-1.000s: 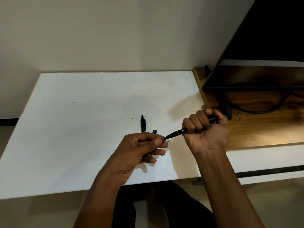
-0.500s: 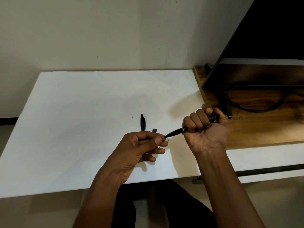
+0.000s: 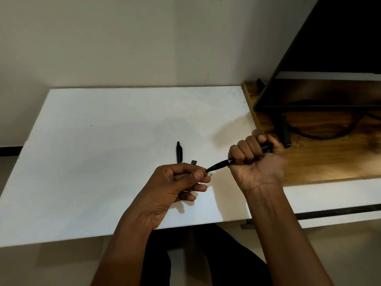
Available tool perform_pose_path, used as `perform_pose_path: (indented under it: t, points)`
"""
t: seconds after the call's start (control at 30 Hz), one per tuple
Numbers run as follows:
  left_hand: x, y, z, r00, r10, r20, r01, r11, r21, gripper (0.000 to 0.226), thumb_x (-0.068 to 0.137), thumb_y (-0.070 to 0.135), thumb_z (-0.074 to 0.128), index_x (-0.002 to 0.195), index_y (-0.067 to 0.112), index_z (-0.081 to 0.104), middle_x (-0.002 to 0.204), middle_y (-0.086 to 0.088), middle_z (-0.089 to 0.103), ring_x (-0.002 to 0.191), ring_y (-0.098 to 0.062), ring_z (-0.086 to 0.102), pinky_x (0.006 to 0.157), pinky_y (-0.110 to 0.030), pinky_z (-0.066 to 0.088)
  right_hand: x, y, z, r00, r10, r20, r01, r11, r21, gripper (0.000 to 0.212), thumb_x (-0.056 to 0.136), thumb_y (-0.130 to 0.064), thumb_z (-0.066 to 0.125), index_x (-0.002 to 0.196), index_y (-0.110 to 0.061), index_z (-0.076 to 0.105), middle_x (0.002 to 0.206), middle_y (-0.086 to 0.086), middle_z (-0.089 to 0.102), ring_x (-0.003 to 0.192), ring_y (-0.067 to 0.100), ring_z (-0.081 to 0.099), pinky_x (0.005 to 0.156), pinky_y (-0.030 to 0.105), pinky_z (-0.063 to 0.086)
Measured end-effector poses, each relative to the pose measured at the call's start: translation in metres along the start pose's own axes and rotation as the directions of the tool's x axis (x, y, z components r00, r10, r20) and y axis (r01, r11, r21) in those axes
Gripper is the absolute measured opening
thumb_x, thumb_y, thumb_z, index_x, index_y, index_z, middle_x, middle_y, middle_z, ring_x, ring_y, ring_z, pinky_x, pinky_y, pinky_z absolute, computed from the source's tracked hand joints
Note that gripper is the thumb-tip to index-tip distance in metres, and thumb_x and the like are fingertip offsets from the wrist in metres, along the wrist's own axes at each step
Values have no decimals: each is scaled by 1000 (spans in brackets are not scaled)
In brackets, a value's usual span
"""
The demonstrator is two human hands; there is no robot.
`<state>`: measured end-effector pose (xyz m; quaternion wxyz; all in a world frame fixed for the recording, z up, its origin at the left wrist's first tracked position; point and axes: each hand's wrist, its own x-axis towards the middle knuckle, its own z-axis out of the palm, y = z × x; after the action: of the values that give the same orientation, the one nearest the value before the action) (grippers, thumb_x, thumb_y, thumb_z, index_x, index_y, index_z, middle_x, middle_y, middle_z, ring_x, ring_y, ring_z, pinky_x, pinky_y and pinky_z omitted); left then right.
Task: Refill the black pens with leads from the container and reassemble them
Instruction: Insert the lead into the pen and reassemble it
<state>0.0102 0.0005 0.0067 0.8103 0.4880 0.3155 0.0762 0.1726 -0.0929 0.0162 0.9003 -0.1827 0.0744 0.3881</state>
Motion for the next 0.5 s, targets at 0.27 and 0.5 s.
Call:
perform_pose_path:
  t: [0.27, 0.5]
  points:
    - [2, -2, -1, 1000, 12, -14, -12, 1000, 18, 26, 69, 35, 78, 88, 18, 82, 92, -9, 80, 74, -11, 75, 55, -18, 55, 0, 0, -1, 1000, 4, -1, -4, 1000, 13, 25, 87, -22, 35, 64, -16, 41, 38, -4, 30, 40, 9, 11, 36, 21, 19]
    - [5, -3, -3, 998, 1, -64, -2, 1000, -5, 19, 82, 28, 71, 92, 15, 81, 92, -9, 80, 72, -14, 75, 56, -20, 56, 4, -4, -5, 999, 50, -15, -49, 998, 40, 46, 100, -36, 28, 63, -14, 44, 40, -4, 28, 42, 9, 12, 38, 23, 19]
